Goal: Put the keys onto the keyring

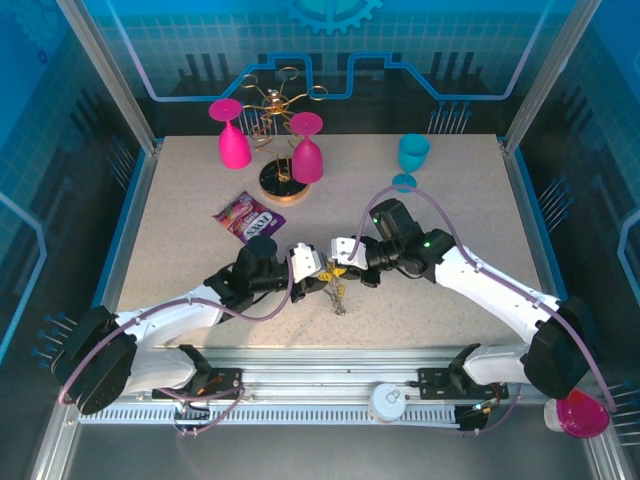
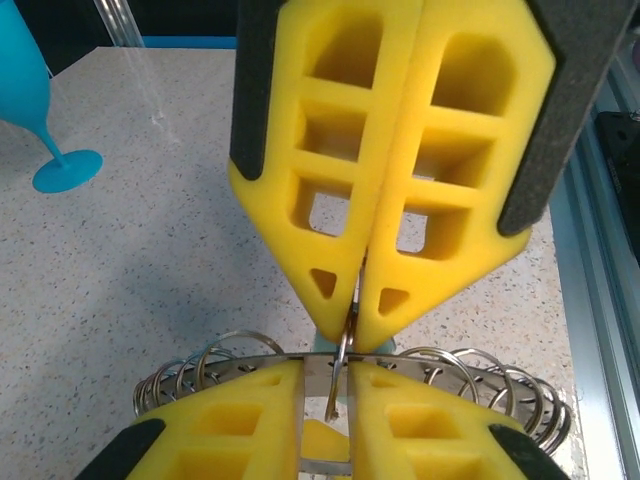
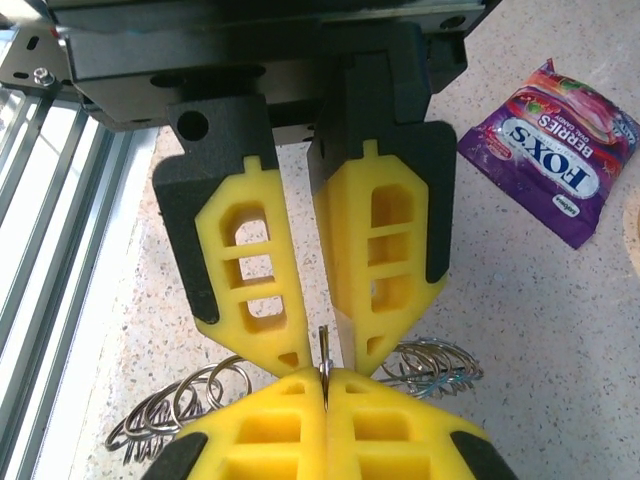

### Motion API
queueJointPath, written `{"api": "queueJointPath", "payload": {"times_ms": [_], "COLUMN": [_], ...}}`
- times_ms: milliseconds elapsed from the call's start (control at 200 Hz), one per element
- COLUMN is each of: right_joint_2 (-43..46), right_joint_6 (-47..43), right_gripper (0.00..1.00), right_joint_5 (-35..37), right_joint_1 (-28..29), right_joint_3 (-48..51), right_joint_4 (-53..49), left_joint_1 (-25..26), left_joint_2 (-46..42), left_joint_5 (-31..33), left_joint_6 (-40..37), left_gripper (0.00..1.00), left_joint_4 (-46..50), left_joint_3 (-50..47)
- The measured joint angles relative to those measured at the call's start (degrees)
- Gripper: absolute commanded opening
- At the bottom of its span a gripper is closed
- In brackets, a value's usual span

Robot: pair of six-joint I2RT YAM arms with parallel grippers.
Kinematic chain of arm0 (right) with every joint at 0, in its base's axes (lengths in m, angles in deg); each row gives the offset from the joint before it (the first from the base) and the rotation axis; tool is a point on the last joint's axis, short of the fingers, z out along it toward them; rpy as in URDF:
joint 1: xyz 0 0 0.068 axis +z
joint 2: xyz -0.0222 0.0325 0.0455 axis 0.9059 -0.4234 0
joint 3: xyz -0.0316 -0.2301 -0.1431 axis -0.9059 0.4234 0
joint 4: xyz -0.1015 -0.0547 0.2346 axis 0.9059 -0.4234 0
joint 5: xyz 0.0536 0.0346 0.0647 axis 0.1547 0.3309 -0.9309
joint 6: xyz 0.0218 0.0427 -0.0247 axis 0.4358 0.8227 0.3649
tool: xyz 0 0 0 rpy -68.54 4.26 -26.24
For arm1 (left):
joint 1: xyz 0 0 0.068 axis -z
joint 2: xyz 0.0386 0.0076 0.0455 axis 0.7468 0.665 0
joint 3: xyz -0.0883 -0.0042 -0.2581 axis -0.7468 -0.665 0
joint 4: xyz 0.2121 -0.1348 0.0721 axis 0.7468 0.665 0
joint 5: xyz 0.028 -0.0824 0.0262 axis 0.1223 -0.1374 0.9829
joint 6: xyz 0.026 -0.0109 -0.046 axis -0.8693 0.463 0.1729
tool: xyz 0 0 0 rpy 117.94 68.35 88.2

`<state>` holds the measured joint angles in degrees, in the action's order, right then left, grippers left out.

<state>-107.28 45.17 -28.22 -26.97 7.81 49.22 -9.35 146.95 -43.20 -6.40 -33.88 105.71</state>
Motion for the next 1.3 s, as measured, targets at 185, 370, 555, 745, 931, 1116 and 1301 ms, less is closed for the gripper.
{"api": "queueJointPath", "payload": {"times_ms": [185,370,555,745,931,1116,1301], "right_joint_2": [-0.3,-0.2,5.0,8.2,8.2,6.8,5.6], "right_joint_6": [-0.2,0.5,8.0,16.9,21.1,22.8,23.6], "right_gripper": [0.0,0.03,0.4,0.41,0.36,0.26,0.03], "right_joint_5": [0.6,0.4,-4.5,-7.6,-9.6,-11.2,-11.2], "right_joint_1": [0.2,0.2,-3.8,-7.0,-7.0,-7.0,-7.0], "right_joint_3": [0.0,0.1,7.5,13.4,13.7,13.7,13.6], "right_joint_4": [-0.5,-0.3,9.8,17.7,19.9,20.3,20.3], "left_joint_1": [0.0,0.0,0.0,0.0,0.0,0.1,0.1], "left_joint_2": [-0.8,-0.8,-1.4,-2.7,-2.7,-2.7,-2.7], "left_joint_5": [-0.9,-1.4,-1.5,-1.5,-1.4,-0.6,0.0], "left_joint_6": [-0.4,-0.5,-0.6,-0.5,-0.5,-0.4,-0.4], "left_gripper": [0.04,0.0,0.0,0.0,0.0,0.0,0.0], "left_joint_4": [0.0,0.3,-2.0,-6.6,-9.3,-10.7,-12.5], "left_joint_3": [0.0,0.0,-0.6,-3.5,-3.7,-3.9,-4.3]}}
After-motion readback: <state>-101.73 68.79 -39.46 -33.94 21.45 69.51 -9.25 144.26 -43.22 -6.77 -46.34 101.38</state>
